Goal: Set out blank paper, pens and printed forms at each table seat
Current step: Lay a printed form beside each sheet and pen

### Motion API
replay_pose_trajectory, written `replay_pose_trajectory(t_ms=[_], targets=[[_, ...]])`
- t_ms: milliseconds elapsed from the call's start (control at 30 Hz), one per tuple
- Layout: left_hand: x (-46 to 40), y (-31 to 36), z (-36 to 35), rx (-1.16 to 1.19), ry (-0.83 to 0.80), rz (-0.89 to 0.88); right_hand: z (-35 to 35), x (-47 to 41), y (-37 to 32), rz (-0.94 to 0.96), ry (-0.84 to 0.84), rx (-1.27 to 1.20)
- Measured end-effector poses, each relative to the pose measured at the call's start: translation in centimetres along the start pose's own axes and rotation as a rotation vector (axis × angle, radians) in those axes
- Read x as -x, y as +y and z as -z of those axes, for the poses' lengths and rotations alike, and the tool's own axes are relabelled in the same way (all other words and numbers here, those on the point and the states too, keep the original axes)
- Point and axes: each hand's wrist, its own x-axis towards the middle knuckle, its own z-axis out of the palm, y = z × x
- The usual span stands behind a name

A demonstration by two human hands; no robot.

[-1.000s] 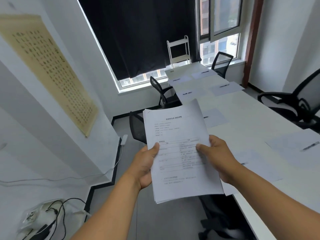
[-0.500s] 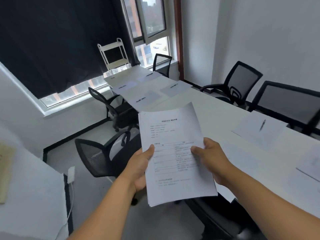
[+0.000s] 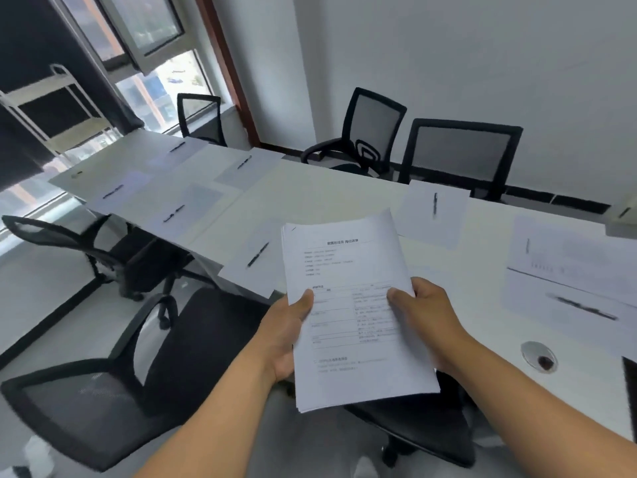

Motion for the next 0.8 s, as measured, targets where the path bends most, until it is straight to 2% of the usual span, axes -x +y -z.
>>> replay_pose_trajectory(t_ms=[333, 600, 800], targets=[[-10.3, 3.1, -0.9, -0.187, -0.026, 0.105, -0.4, -9.3, 3.3, -0.032, 0.154, -0.001], [-16.0, 0.1, -2.4, -0.223, -0.164, 0.292, 1.5, -11.9, 7.2, -0.092, 0.339, -0.009], [-19.8, -2.0, -2.4, -0.278, -0.225, 0.327, 2.2, -12.5, 9.7, -0.142, 0.432, 0.056]])
